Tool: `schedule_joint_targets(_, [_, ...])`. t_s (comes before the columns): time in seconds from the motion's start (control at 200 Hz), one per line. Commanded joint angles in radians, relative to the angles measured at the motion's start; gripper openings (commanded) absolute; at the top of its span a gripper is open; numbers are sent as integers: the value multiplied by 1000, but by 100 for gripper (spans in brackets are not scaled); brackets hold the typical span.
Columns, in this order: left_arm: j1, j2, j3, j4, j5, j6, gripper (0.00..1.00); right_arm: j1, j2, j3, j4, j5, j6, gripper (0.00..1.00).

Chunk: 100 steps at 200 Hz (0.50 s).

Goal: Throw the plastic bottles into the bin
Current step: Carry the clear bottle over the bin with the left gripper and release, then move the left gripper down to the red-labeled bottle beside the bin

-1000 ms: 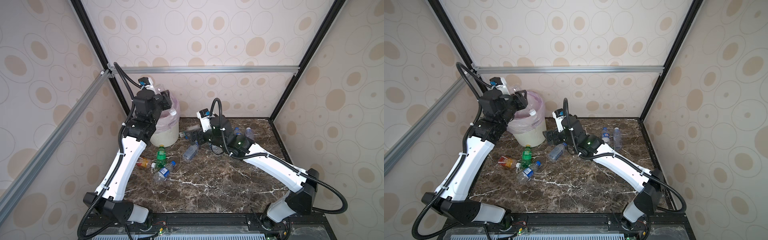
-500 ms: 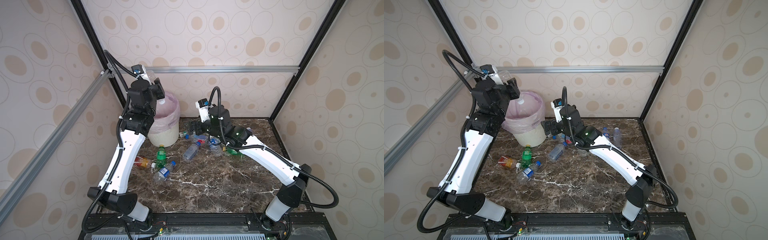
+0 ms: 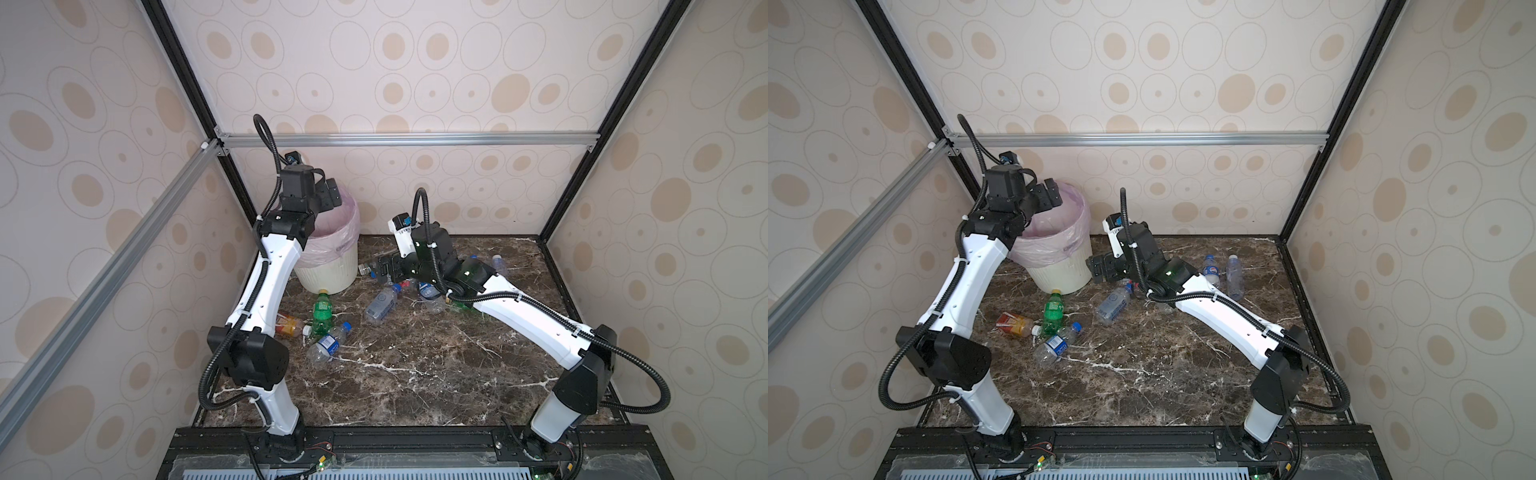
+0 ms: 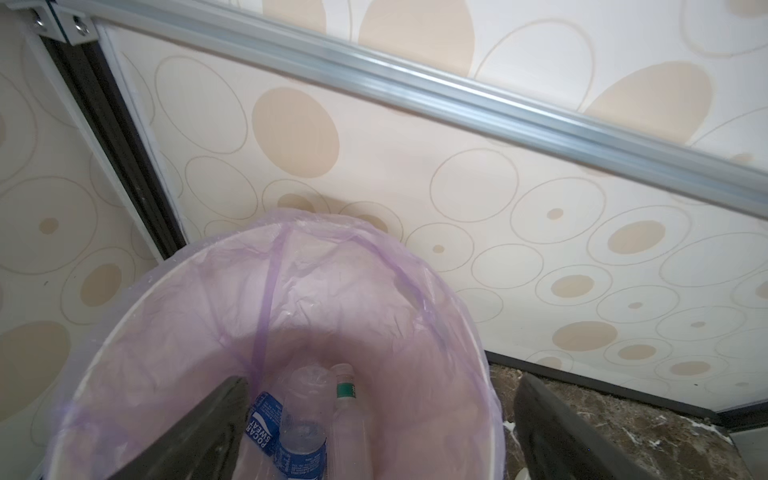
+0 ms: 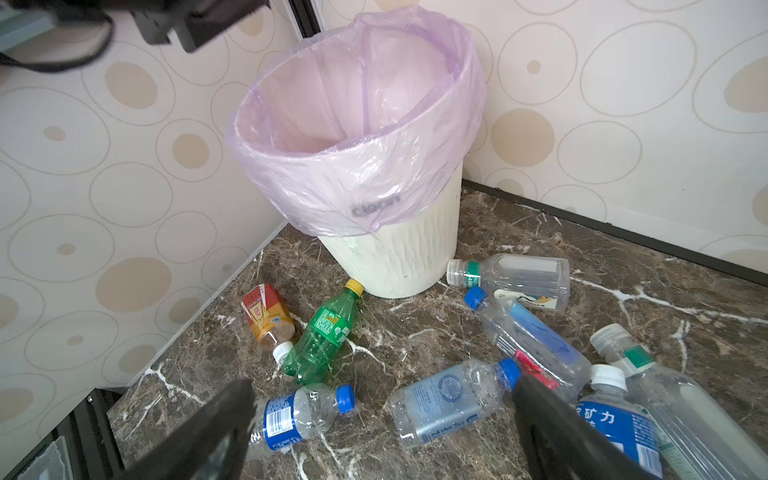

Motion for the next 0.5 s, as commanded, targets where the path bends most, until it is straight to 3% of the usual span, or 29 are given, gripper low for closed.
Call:
schedule_joint_targets(0.0, [1, -68, 19, -26, 3, -14, 99, -8, -43, -28, 26, -14, 11, 100])
schedule_joint_targets(0.265, [47, -138, -47, -130, 53, -81, 99, -10, -53, -82, 43, -24, -2, 100])
schedule_joint_targets(0.495, [218, -281, -271, -149, 177, -247, 99, -10, -80, -153, 58, -14, -22, 100])
